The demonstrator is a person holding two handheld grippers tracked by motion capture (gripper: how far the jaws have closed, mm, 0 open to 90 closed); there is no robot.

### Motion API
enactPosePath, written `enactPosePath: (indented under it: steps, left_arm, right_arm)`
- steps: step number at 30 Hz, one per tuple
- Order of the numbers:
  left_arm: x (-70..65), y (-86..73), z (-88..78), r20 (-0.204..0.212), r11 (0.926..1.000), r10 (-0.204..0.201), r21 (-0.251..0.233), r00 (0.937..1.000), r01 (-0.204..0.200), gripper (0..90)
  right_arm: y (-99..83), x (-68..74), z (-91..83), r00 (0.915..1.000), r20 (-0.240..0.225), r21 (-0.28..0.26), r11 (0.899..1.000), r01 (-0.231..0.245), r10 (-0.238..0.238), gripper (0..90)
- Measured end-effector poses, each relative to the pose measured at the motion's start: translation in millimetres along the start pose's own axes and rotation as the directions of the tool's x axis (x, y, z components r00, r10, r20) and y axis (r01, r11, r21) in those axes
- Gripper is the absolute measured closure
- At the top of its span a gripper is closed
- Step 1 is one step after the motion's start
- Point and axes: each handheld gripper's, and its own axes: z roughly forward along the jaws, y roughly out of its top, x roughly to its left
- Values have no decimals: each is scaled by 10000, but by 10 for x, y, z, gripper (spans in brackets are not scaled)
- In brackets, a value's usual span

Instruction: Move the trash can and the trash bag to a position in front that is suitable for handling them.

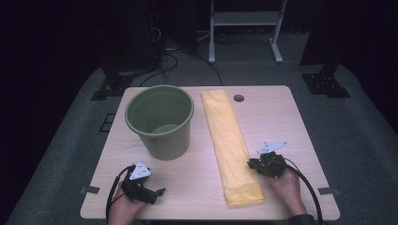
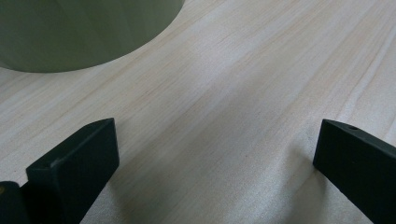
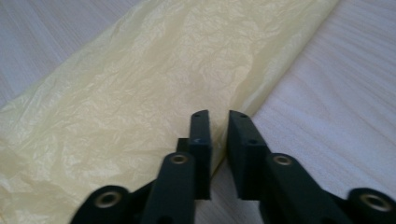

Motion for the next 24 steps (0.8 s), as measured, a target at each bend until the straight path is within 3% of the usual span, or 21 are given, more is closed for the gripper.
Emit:
enactPosePath:
  steps: [1, 3, 7, 16, 24]
  left_arm:
    - [0, 0, 0, 0, 10000, 0, 0, 10000, 0, 0]
    - [0, 0, 0, 1, 10000, 0, 0, 10000, 0, 0]
    - [0, 0, 0, 0, 10000, 0, -1, 10000, 0, 0]
    - [0, 0, 0, 1, 10000, 1, 1, 10000, -1, 0]
    - [0, 0, 0, 1, 10000, -1, -1, 10000, 1, 0]
  right_arm:
    - [0, 0, 0, 10000, 0, 0, 10000, 0, 0, 815]
    - [-2, 1, 2, 10000, -98, 2, 10000, 19, -19, 898]
    - [3, 14, 3, 9999, 34, 13, 9999, 141, -141, 900]
    - [-25, -69, -116, 9990, 429, -9, 9999, -110, 111, 900]
    - [-155, -179, -329, 9952, 856, -113, 9988, -468, 476, 900]
